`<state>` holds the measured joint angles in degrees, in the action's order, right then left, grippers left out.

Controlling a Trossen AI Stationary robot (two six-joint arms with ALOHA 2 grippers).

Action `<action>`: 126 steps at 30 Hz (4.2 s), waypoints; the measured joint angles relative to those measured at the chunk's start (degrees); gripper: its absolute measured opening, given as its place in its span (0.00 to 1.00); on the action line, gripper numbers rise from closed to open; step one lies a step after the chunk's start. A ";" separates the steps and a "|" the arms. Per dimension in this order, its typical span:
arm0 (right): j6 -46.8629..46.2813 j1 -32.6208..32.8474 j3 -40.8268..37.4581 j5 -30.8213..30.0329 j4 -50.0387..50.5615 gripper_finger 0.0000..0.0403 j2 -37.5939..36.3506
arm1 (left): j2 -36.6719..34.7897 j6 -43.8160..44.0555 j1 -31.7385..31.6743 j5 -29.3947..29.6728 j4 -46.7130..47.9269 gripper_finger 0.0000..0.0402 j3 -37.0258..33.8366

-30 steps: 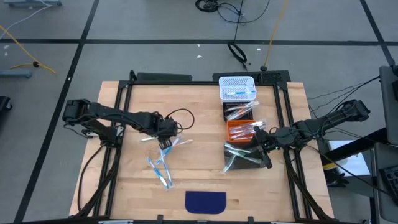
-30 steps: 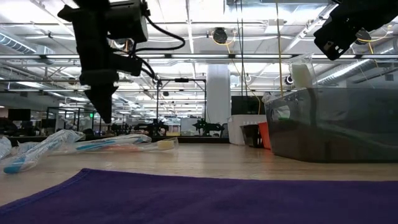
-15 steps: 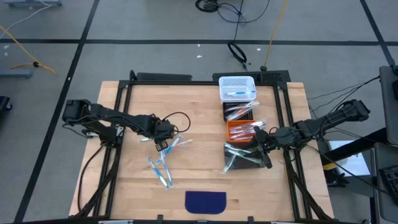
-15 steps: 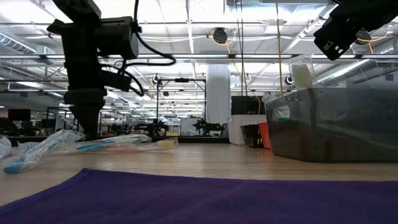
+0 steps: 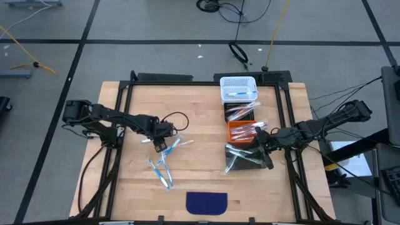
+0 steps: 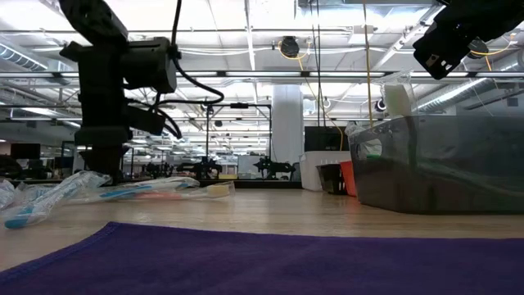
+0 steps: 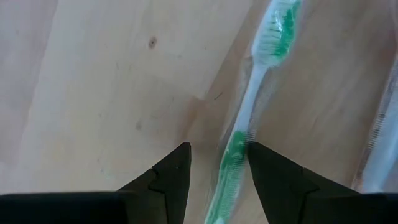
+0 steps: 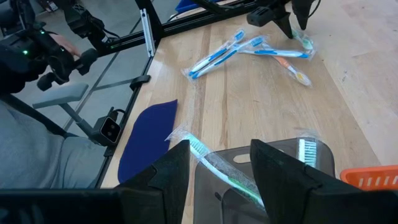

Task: Pick & Place Toothbrushes
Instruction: Put the green toothbrush into the transparent black bin

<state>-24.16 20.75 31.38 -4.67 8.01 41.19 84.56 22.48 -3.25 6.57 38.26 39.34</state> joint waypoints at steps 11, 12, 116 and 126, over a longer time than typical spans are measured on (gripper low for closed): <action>-0.61 0.00 -4.96 0.00 -6.29 0.40 -0.02 | -0.07 0.12 -0.59 -1.42 -1.05 0.15 -0.51; -0.61 0.00 -5.83 0.00 -7.91 0.40 -0.04 | -0.07 0.11 -0.59 -1.41 -1.03 0.10 -0.48; 23.91 -12.28 -7.82 -10.26 -60.04 0.03 18.78 | 19.34 -14.49 2.28 -10.95 -82.34 0.00 22.13; 23.36 -12.28 -7.78 -10.08 -57.10 0.01 17.70 | 19.28 -14.93 2.21 -9.92 -81.53 0.16 22.13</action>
<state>-0.81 8.48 23.59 -14.74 -49.09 58.89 103.84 7.55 -1.04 -3.36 -43.27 61.47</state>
